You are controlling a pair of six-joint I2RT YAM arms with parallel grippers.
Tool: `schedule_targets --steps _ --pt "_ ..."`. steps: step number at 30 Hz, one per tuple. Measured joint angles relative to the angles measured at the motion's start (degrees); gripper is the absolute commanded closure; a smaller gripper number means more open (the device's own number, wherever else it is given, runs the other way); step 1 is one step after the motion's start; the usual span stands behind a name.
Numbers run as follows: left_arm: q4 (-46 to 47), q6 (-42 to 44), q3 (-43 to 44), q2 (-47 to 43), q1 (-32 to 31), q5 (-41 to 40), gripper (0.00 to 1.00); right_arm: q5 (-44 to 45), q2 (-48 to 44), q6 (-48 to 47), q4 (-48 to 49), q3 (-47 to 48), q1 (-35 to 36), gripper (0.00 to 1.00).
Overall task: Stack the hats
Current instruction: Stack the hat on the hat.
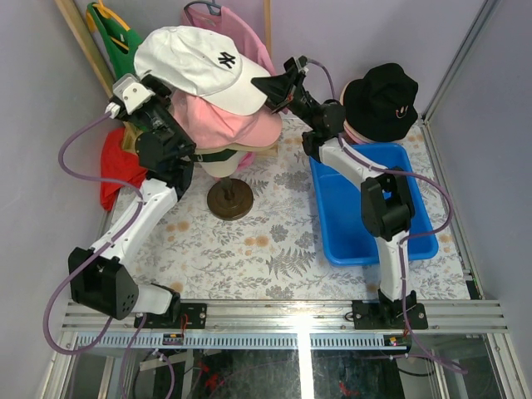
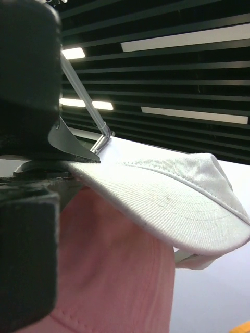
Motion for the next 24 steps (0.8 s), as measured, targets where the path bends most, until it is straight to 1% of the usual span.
schedule_targets --steps 7,14,24 --pt "-2.4 -3.0 -1.8 -2.6 0.0 -0.1 0.41 0.0 -1.7 -0.7 1.4 -2.2 0.0 1.00" --pt "-6.4 -6.1 -3.2 -5.7 -0.5 0.3 0.41 1.0 -4.8 -0.8 2.5 -7.8 0.3 1.00" --pt "-10.1 -8.5 -5.4 -10.7 -2.9 0.4 0.41 0.7 -6.4 -0.8 4.0 -9.3 0.4 1.00"
